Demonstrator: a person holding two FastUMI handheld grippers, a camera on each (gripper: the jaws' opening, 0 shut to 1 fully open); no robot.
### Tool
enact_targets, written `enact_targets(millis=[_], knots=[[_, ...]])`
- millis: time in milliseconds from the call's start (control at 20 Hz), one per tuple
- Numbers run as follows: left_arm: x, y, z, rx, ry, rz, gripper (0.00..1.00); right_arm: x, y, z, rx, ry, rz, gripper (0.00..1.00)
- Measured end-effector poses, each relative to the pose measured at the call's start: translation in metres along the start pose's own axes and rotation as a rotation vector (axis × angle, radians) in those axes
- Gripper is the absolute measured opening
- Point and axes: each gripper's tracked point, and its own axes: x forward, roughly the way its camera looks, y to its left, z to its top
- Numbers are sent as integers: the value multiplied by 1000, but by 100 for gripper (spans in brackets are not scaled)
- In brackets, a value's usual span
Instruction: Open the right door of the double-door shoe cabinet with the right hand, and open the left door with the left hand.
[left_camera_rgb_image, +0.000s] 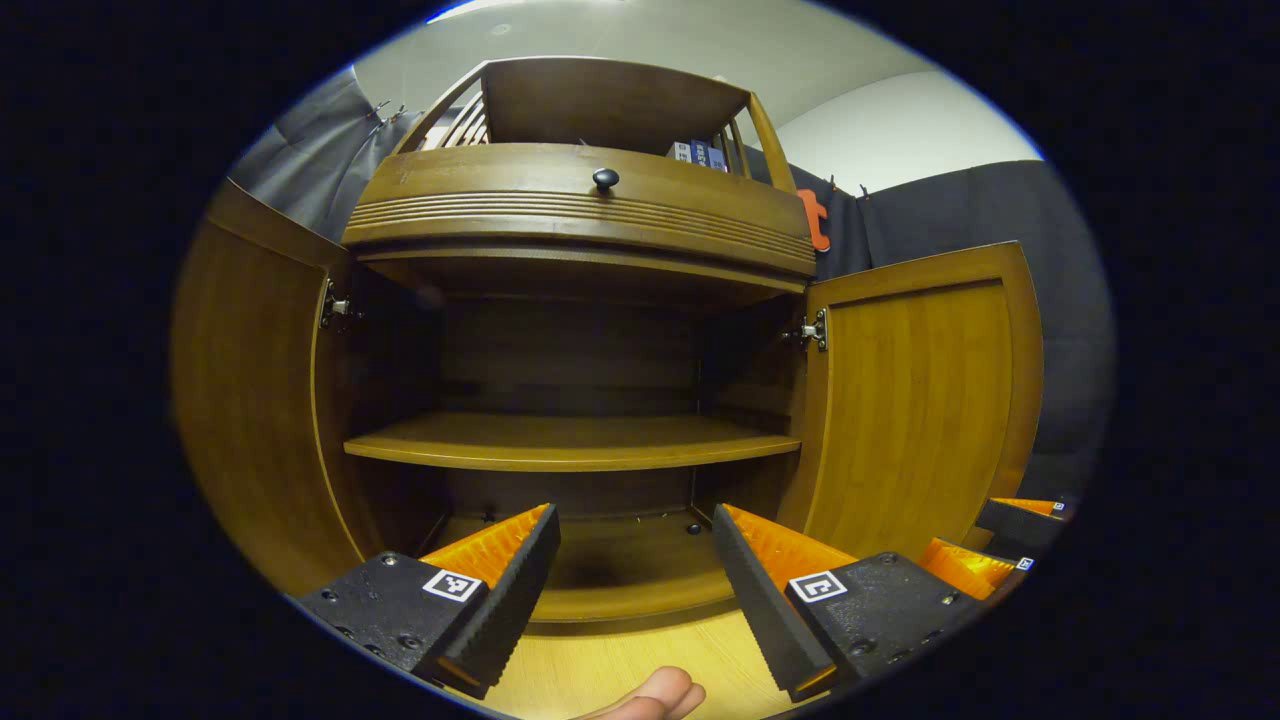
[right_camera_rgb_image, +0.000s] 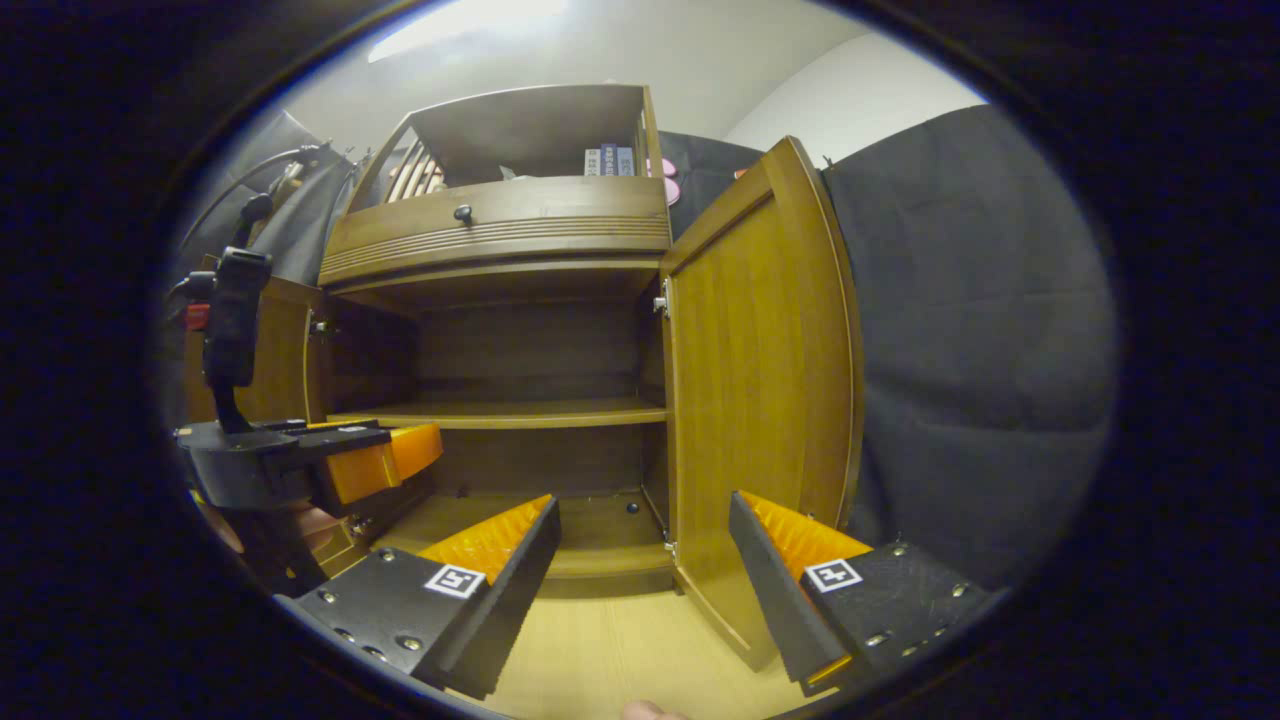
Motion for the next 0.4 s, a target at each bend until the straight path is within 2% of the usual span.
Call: enact_targets(millis=[50,150,200,400], knots=[[0,-6,-3,25,7,-20,92,-2,0,1,12,-5,8,100],[-2,-16,-10,49,19,-41,92,-4,-1,1,16,-8,18,100],[-4,-21,-13,50,26,-49,96,-4,-2,1,16,-6,18,100],[-12,-30,-9,73,4,-66,94,-9,1,-2,58,18,81,100]])
